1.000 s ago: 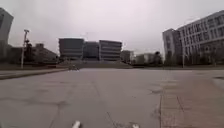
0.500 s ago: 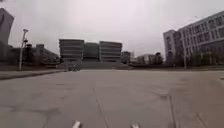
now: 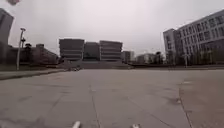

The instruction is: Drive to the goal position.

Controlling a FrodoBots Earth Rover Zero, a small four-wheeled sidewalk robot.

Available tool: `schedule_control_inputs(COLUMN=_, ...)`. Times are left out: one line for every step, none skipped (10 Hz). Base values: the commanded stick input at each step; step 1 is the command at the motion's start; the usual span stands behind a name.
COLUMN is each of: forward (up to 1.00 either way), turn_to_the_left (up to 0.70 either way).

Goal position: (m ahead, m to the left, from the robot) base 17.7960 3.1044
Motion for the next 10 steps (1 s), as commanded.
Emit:
schedule_control_inputs(forward=0.70, turn_to_the_left=0.00)
schedule_control_inputs(forward=0.70, turn_to_the_left=-0.01)
schedule_control_inputs(forward=0.70, turn_to_the_left=-0.03)
schedule_control_inputs(forward=0.70, turn_to_the_left=-0.04)
schedule_control_inputs(forward=0.70, turn_to_the_left=-0.03)
schedule_control_inputs(forward=0.70, turn_to_the_left=-0.01)
schedule_control_inputs(forward=0.70, turn_to_the_left=0.00)
schedule_control_inputs(forward=0.70, turn_to_the_left=0.00)
schedule_control_inputs(forward=0.70, turn_to_the_left=0.00)
schedule_control_inputs(forward=0.70, turn_to_the_left=0.00)
